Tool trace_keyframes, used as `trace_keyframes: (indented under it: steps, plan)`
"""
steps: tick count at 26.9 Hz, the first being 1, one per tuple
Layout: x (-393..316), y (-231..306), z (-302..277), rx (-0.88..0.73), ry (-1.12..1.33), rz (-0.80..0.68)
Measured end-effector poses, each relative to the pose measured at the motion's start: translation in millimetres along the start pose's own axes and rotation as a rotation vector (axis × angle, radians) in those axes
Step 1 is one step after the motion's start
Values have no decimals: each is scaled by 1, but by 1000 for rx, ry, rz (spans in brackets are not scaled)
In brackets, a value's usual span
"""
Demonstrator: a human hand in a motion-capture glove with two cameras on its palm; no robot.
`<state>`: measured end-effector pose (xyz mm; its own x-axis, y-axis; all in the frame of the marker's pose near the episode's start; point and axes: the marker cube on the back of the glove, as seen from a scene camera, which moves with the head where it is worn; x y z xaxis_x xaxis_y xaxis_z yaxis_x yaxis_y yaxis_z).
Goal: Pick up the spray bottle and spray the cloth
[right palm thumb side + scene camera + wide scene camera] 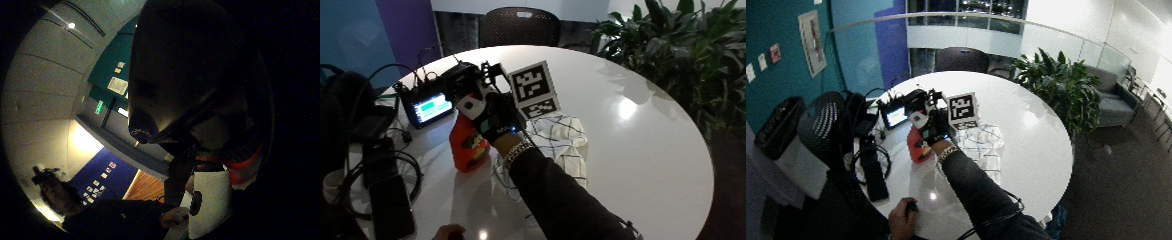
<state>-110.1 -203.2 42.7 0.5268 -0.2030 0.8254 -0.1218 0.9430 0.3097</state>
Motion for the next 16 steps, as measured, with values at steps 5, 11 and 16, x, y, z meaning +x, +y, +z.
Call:
trace_keyframes:
  steps: [5,11,16]
  plan:
    - [4,9,-18,-142,216,-1]
    - [5,32,-65,-265,519,14]
    - [-7,65,-98,-398,806,-8]
